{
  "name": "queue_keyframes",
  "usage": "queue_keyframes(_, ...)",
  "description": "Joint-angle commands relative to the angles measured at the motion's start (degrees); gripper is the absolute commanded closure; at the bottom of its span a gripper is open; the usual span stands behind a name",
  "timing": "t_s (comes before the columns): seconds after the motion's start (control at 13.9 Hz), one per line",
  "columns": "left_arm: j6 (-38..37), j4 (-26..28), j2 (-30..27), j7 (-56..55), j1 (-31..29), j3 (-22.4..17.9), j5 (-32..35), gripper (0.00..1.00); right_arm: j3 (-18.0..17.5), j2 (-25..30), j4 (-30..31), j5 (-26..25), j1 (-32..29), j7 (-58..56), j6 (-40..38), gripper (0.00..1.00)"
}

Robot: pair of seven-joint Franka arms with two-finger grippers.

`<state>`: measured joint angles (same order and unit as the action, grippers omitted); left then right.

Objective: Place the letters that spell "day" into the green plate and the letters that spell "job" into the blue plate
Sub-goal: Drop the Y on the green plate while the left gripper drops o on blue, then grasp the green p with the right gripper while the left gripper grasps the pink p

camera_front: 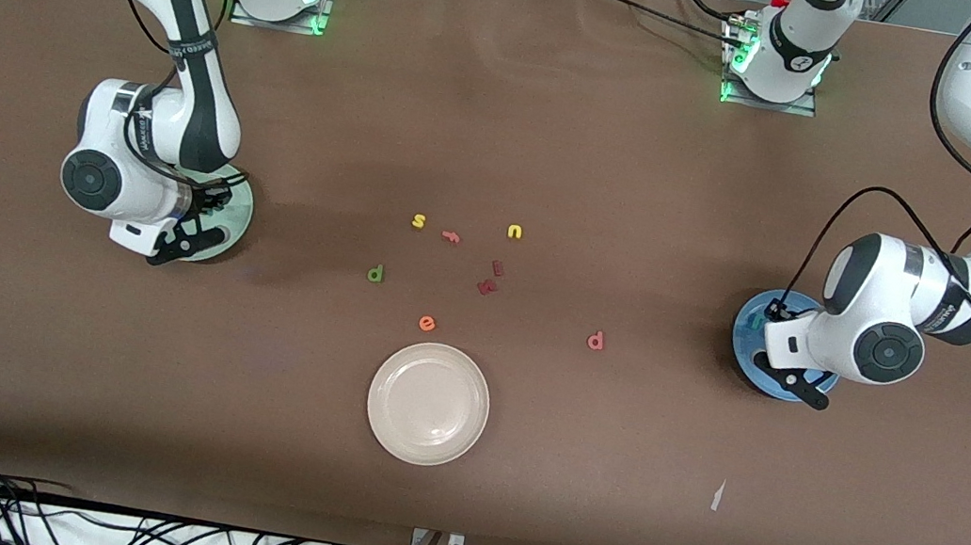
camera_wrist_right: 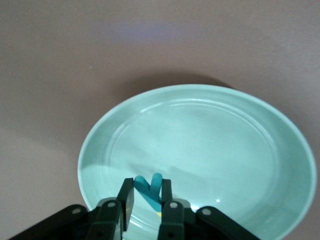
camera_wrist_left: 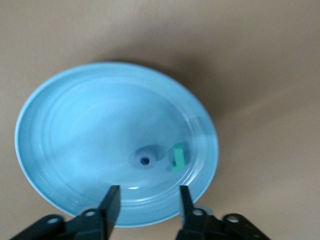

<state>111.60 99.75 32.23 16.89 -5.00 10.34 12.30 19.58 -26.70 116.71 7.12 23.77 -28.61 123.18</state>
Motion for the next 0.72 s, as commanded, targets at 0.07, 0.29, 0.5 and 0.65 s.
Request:
queue_keyframes(0.07,-0.9,-4.2,0.3,-6.9,2.2,0.2,-8.9,0.0,-0.5,1.2,-1.6,2.6,0.4,-0.4,-2.0,0.06)
queue_keyframes(0.29,-0.2,-9.7,5.5,-25.1,9.2,0.1,-12.2,0.0,-1.3,1.1,-7.0,5.5,1.4,2.3,-7.2,0.08)
queue_keyframes(0.5,3.3,-15.1,10.3,-37.6,14.5,0.1,-12.3,0.0,-4.6,0.1,-10.6,6.9,3.9,16.2,-6.8,0.08)
queue_keyframes(0.65,8.1,-16.0,12.7,-45.2,17.6,0.1,-12.0,0.0,-6.0,-2.8,-14.7,6.9,6.3,25.7,-6.1,0.08)
